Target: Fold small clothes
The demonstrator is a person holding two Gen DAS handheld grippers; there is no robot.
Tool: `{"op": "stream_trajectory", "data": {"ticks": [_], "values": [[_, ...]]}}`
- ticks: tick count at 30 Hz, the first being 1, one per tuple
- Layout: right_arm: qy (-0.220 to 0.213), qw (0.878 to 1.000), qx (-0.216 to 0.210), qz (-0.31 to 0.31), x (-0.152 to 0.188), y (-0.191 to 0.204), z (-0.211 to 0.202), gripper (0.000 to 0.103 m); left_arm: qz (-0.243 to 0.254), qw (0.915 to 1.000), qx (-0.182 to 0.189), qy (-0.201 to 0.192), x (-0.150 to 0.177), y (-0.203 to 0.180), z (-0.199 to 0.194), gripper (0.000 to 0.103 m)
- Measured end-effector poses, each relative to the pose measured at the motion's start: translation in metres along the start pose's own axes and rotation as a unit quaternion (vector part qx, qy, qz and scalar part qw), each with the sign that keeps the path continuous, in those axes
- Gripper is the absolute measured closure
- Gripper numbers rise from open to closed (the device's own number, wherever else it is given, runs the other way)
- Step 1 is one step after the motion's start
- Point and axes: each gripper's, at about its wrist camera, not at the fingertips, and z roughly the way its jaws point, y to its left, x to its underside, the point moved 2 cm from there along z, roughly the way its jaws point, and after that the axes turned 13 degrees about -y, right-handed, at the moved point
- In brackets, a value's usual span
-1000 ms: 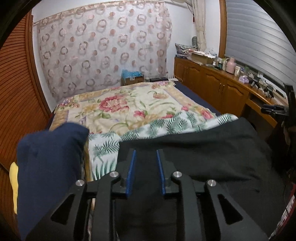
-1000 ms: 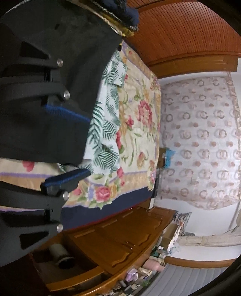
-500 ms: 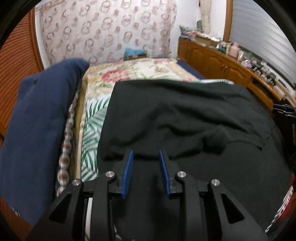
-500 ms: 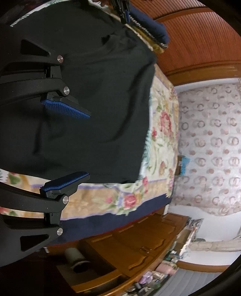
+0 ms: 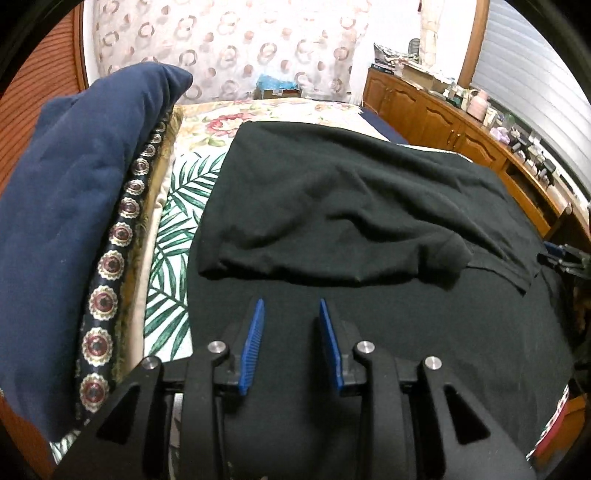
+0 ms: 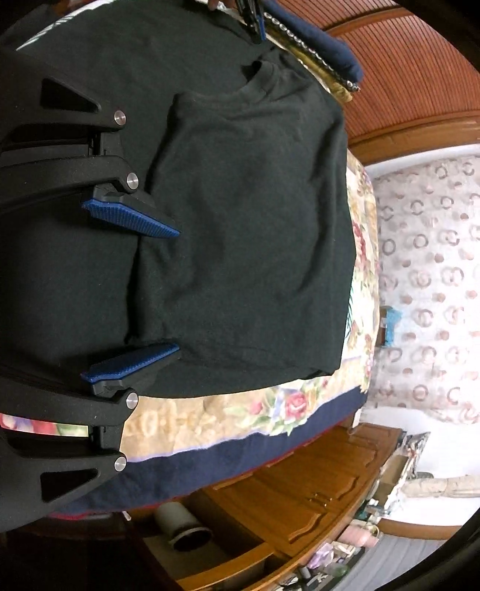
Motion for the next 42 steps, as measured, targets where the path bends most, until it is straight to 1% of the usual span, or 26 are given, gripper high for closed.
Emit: {"op": "stream_trajectory", "data": {"ticks": [8, 11, 13, 15, 19, 24, 26, 32, 36, 40, 41, 42], "values": [[-0.003, 1.0, 0.008, -0.008, 0.002, 0.003, 0.0, 0.041, -0.016, 0.9997, -0.02, -0.005, -0.016, 0.006, 0.015, 0.074], [-0.003, 1.0, 0.008, -0.007, 0.002, 0.003, 0.001, 0.041, 0.001, 0.9982, -0.055, -0.025, -0.023, 0.005, 0.015, 0.074], [-0.003, 1.0, 0.007, -0.007, 0.002, 0.003, 0.001, 0.041, 0.012, 0.9973, -0.064, -0.036, -0.026, 0.004, 0.013, 0.074], [-0.003, 1.0, 0.007, -0.007, 0.002, 0.003, 0.001, 0.041, 0.021, 0.9964, -0.073, -0.038, -0.029, 0.005, 0.013, 0.073], [-0.003, 1.0, 0.008, -0.007, 0.002, 0.003, 0.001, 0.041, 0.042, 0.994, -0.096, -0.031, -0.031, 0.012, 0.018, 0.073], [-0.004, 1.0, 0.008, -0.007, 0.003, 0.003, 0.001, 0.041, 0.053, 0.9927, -0.108, -0.01, -0.027, 0.017, 0.029, 0.073], [-0.004, 1.0, 0.007, -0.006, 0.003, 0.003, 0.001, 0.041, 0.061, 0.992, -0.11, -0.006, -0.028, 0.014, 0.031, 0.073], [-0.004, 1.0, 0.008, -0.007, 0.003, 0.003, 0.001, 0.041, 0.066, 0.991, -0.116, 0.006, -0.026, 0.018, 0.034, 0.073], [-0.004, 1.0, 0.008, -0.007, 0.003, 0.003, 0.001, 0.041, 0.061, 0.9919, -0.111, 0.007, -0.025, 0.019, 0.033, 0.073], [-0.004, 1.0, 0.009, -0.009, 0.003, 0.003, 0.001, 0.041, 0.055, 0.9937, -0.098, 0.004, -0.026, 0.021, 0.032, 0.073], [-0.004, 1.0, 0.009, -0.009, 0.003, 0.002, 0.001, 0.041, 0.057, 0.9939, -0.094, 0.004, -0.026, 0.021, 0.032, 0.078], [-0.004, 1.0, 0.01, -0.009, 0.002, 0.004, 0.002, 0.041, 0.057, 0.9947, -0.085, 0.005, -0.026, 0.02, 0.032, 0.085]]}}
